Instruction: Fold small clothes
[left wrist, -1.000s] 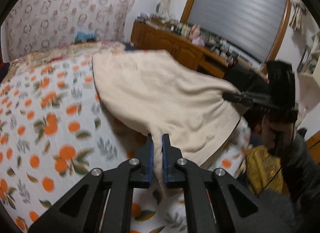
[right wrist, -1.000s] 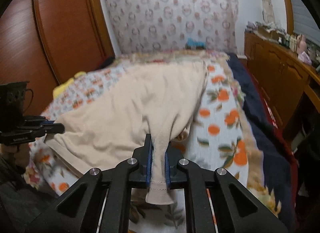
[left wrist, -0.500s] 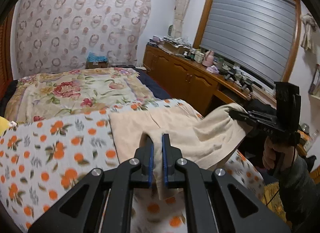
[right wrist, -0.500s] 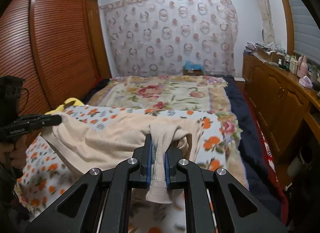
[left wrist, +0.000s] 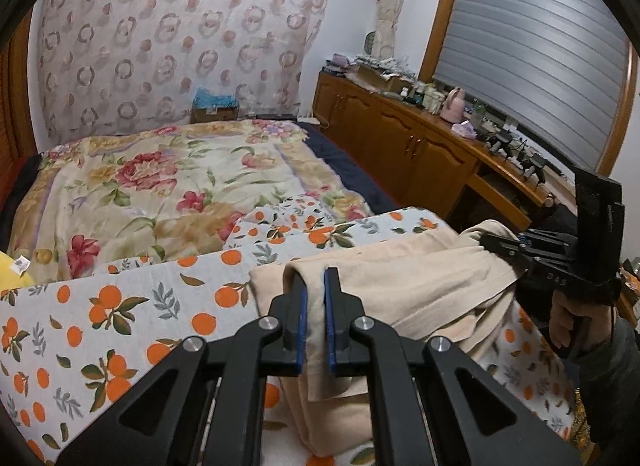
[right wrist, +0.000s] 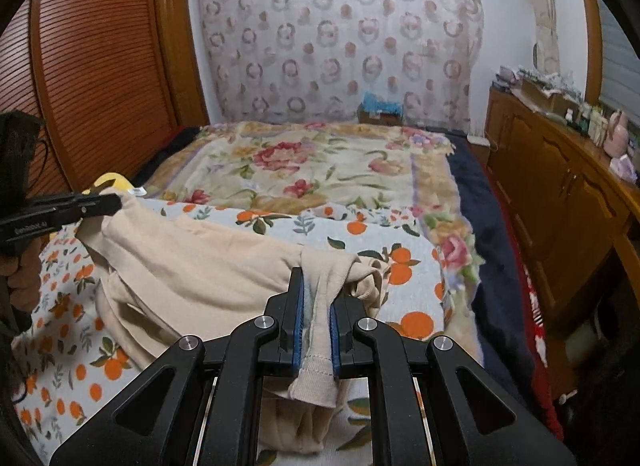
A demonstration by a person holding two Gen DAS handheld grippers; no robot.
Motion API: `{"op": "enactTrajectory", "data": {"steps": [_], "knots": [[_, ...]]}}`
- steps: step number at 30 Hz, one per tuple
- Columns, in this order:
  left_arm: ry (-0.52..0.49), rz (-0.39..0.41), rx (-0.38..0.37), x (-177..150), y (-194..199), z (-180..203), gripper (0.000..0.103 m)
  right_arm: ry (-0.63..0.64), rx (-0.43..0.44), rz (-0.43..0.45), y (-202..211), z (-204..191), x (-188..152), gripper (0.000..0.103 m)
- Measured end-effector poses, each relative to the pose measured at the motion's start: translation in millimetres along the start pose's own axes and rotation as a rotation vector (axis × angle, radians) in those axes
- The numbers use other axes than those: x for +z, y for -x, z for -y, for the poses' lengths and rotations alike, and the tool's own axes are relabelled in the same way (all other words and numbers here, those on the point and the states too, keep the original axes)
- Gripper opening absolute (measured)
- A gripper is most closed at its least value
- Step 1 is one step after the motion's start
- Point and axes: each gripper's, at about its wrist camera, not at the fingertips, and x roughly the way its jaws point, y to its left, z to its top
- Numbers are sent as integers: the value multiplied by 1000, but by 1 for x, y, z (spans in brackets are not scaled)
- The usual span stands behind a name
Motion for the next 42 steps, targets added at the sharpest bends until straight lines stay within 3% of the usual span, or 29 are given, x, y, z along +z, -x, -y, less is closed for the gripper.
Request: {"op": "enactTrajectory", "data": {"steps": [5,9,12,15,18,22,27,36,42], "knots": [[-3,-46,19,-7,-21,-4,5,-28,11,-20,-11,7,-3,9],[-32,-37,26,-9,-22,-2,5,-25,23,-18,-11,7,-3,13],[-35,-14,15,-5,-13,-4,9,17,3,-7,-5,3,2,23],[-53,9,17,0,-3,-5,28,22,-22,24,10,4,5,46],[-75,-9,2,-2,5,-7,36,30,-43,35,24,7,4,49],[-93,-78,-14,-20,7,-11,41,60,-15,10,37,4,-10,49],[-113,-160,22,-50,5,-13,41,108,-6,-58,26,-6,-28,50],[-109,-222,26,-62,-10,-12,41,160,15,-100,-22,-6,-11,49],[-128,-206,39,-40,-34,-6,41,109,61,-50,-32,14,9,16]]}}
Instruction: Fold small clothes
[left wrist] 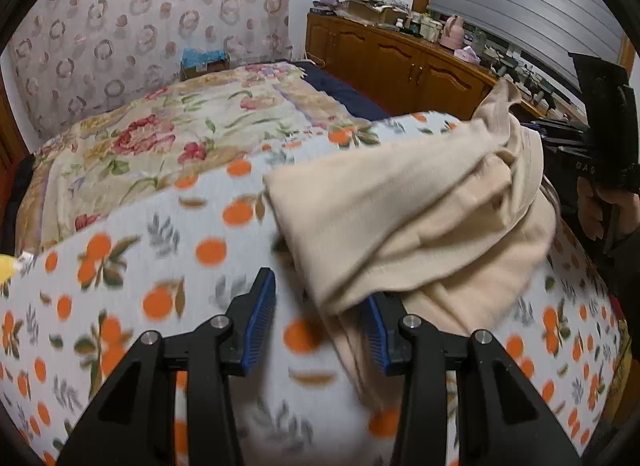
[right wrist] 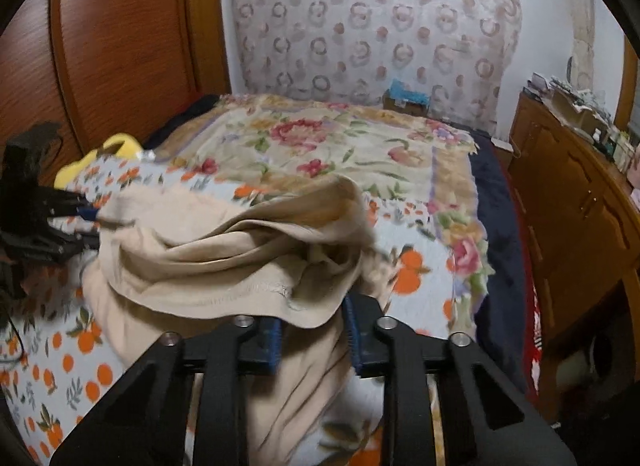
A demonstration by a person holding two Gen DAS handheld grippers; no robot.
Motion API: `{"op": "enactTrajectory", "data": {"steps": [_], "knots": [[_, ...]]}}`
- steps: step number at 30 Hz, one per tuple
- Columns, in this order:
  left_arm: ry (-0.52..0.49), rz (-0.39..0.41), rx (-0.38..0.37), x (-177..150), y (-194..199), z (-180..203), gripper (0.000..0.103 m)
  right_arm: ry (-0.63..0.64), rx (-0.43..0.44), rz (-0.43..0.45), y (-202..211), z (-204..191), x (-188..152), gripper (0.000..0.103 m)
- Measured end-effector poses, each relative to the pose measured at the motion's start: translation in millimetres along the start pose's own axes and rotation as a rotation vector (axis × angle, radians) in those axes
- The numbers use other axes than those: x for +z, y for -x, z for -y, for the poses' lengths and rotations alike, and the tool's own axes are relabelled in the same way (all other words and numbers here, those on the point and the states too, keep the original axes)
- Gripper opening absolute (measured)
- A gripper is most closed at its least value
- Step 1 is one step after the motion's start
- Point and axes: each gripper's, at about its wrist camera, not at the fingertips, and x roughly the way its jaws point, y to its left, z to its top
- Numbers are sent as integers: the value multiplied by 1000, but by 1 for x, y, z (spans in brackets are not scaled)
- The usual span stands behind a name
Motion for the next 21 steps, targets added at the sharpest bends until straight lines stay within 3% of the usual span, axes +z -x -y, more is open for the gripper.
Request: {"op": "enactTrajectory", "data": {"steps": [1,5,7,13,14,16,21], "knots": [[1,7,1,5,-4,-1,41,-7,12,12,0,3,1,9],[58,24,-7,24,-17,-17,41,-19,22,52,-1,16,8,4],[87,48,4,33,-18,-24,41,-41,-12,63,-2,23,11,3],[109,117,151,53,-14,-36,41,-156,-108,-6,-16,48,17,4],[107,126,168,54,-12,-36,41,-154,-120,-12,-15,48,17,8],[103,137,179,52,-8,-39,41,-157,-173,-20,-12,49,16,26],[94,132,138,35,5,-32,41,-175,-170,1,14,46,9,32]]}}
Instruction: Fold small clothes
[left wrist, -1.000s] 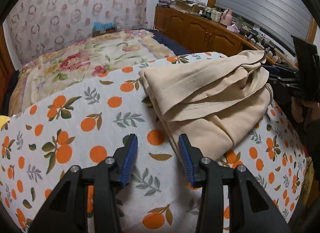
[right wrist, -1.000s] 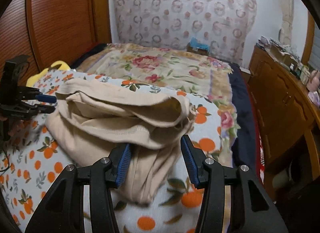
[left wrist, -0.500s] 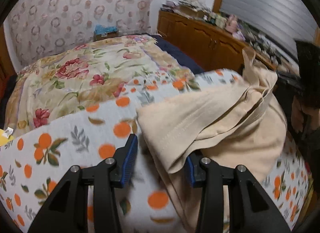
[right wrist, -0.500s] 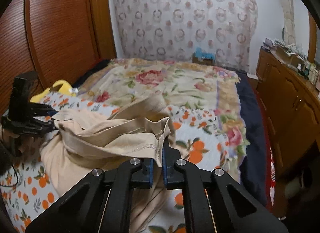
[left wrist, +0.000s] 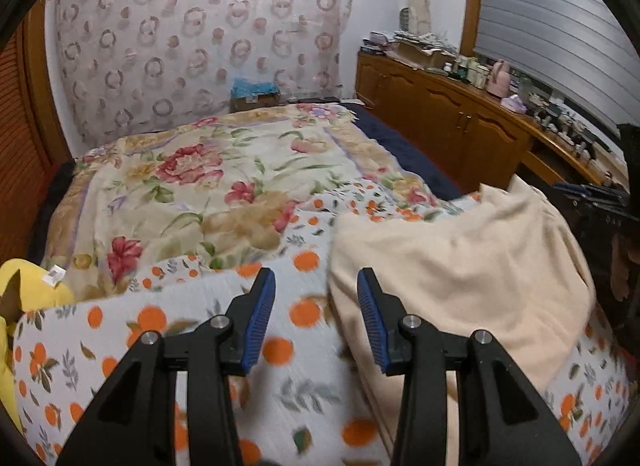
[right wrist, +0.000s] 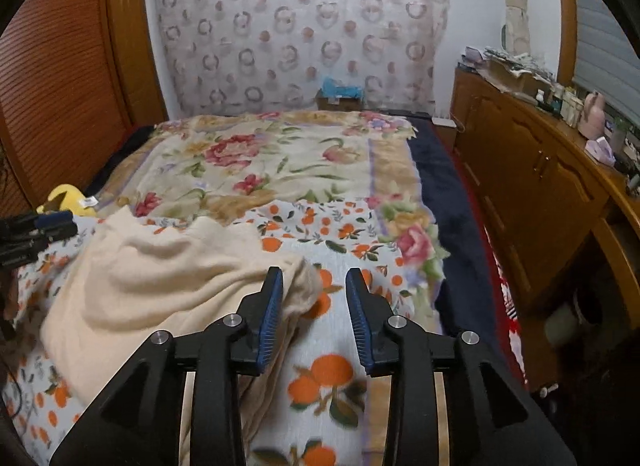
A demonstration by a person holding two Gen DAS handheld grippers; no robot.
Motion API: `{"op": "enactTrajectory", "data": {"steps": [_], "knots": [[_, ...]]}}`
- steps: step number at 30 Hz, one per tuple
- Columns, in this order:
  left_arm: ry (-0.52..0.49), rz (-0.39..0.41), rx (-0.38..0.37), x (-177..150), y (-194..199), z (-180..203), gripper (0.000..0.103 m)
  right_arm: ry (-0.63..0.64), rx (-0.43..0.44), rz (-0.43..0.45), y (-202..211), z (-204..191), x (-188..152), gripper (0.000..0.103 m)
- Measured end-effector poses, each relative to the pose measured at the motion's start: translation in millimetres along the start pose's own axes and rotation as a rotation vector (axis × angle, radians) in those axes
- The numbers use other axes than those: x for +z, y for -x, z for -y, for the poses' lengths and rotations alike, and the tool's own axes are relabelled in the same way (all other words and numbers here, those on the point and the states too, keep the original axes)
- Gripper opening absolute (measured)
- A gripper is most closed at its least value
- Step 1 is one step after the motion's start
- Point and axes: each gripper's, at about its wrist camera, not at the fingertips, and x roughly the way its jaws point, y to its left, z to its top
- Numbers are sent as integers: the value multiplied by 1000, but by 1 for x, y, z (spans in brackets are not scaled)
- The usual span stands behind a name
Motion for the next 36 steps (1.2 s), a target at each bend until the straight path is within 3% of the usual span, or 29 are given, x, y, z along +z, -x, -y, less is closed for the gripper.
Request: {"op": "enactTrajectory", "data": {"steps": [5,14,16,17,23,29,32,34,36], "knots": [[-24,-30,-48,-21,16,14,41,-4,94,-30,31,-15,-25,32],[-11,-91,-85,-45,13,22,41,-40,178,-137,25,-39,-60,32],[-8,-101,-81,-47,9,23,41,-40,223,-132,25,-41,-60,5],[-10,-102,-76,-48,8,24,41,-24,233,-121,29,-42,-59,4],[-37,-103,-60,-51,5,27,41,-23,44,-4,65,-24,-49,0],[-24,-109,-65,-50,7,26,41,-25,45,-52,54,-28,-51,2],[-12,-93,-73,-41,9,23,41,-41,60,-33,53,-28,-45,24],[-6,-77,-89,-33,9,20,41,-39,60,-22,50,-30,-40,49],[-8,-75,-106,-25,5,21,41,-26,65,-20,41,-32,-32,56]]}}
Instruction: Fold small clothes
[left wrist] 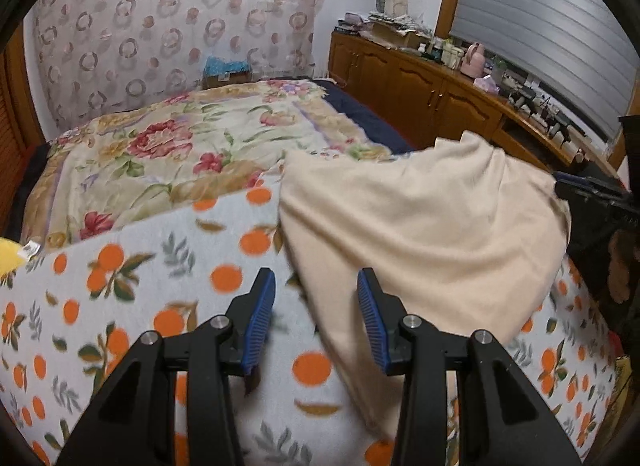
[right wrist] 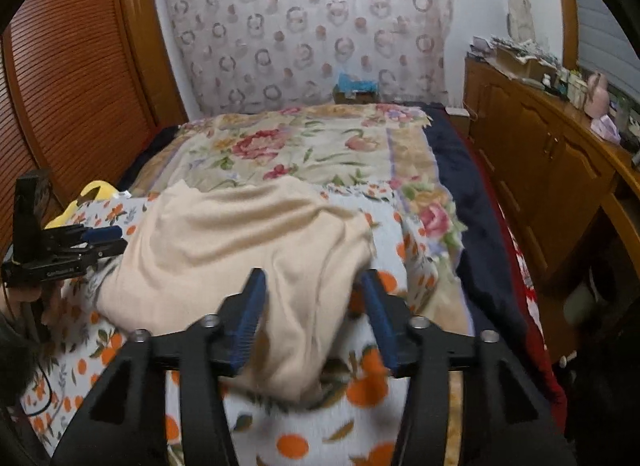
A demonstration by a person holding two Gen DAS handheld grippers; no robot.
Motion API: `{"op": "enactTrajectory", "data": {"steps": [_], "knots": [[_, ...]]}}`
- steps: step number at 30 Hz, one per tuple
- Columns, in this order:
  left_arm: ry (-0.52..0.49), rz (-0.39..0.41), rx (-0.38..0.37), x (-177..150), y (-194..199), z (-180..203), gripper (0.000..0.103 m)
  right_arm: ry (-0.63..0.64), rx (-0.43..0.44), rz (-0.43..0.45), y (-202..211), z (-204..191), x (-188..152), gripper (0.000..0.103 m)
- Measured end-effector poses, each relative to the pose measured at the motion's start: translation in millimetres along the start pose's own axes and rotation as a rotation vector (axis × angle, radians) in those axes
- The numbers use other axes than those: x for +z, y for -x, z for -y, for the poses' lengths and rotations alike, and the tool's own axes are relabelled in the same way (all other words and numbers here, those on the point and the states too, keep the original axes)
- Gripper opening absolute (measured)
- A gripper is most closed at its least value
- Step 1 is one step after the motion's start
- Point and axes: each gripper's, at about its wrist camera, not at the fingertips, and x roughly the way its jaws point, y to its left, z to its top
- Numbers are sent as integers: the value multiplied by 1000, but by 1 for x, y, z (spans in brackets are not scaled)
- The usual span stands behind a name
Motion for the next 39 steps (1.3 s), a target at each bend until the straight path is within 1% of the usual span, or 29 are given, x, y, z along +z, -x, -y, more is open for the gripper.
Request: {"op": "enactTrajectory", "data": {"steps": [1,3,6,7,9,13,17,18,19,20,21,22,23,24,26,29,32,36,39], "knots": [[-3,-6,-3,3,-4,0,41,0,-3,-11,-6,1,2,58],[-3,-35,-11,9,-15,-1,41,-9,1,-47,-23,3,6,59],[6,-85,-19,13,-30,-1,42,-20,-21,-87,-43,8,5,59],[4,-91,-22,14,-33,1,44,-31,-12,-103,-48,11,4,59],[11,-85,-18,16,-36,0,49,-60,11,-129,-56,15,2,59],[25,-78,-27,20,-41,-2,53,-82,59,-158,-67,16,-2,60],[19,-86,-33,27,-47,-1,53,-61,71,-159,-70,10,-1,59],[21,-89,-42,29,-48,0,53,-57,81,-162,-70,8,-1,51],[22,-90,-55,29,-49,0,52,-49,97,-163,-71,5,-1,38],[22,-89,-75,29,-49,1,40,-42,126,-170,-72,1,-1,34],[26,-90,-93,29,-49,2,31,-35,129,-170,-71,0,-1,30],[39,-98,-118,29,-49,1,16,-13,147,-168,-70,-4,-1,21],[55,-102,-143,30,-49,0,10,1,151,-165,-70,-7,1,19],[50,-91,-140,31,-46,2,9,20,147,-151,-67,-10,2,17],[39,-60,-154,32,-34,4,8,45,142,-130,-62,-14,3,15],[52,6,-177,34,-6,5,7,69,136,-67,-43,-22,10,14],[56,74,-180,32,29,4,7,109,142,-5,-24,-40,21,14],[74,155,-161,25,74,-8,7,170,170,51,-10,-71,39,14],[102,212,-120,11,110,-29,7,215,202,74,-10,-99,52,14]]}}
